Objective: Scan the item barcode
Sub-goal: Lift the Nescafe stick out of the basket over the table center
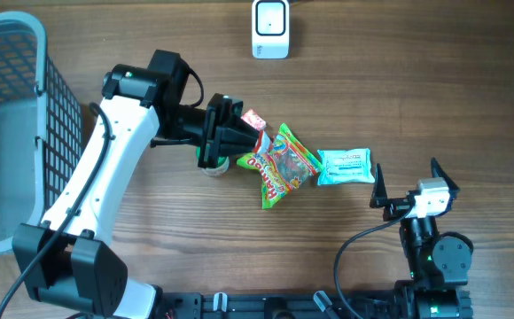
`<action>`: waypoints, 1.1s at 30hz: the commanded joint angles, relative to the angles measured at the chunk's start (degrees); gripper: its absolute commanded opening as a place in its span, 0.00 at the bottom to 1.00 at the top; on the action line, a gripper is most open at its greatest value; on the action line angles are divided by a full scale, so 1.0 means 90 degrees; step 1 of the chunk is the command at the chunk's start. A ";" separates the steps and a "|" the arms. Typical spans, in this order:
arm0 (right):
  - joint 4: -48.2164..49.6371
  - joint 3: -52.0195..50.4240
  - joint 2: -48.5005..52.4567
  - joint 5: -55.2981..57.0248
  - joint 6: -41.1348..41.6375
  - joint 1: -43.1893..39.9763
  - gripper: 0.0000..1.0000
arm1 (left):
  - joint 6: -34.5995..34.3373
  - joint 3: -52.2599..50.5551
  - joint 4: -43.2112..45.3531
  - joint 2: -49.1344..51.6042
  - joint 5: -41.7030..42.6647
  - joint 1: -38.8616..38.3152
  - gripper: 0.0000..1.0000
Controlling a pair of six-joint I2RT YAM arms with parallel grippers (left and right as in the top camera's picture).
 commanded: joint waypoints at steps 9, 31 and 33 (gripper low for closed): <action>0.0010 -0.0005 -0.0049 -0.0005 0.0073 -0.0015 1.00 | 0.0304 0.0017 -0.0350 -0.0058 0.0483 0.0041 0.04; 0.0010 -0.0005 -0.0049 -0.0005 0.0075 -0.0015 1.00 | -0.2276 0.0015 -0.1443 -0.0070 0.0469 0.0046 0.04; 0.0010 -0.0005 -0.0049 -0.0005 0.0078 -0.0015 1.00 | -0.2276 0.0017 -0.1438 -0.0068 0.0325 0.0046 0.04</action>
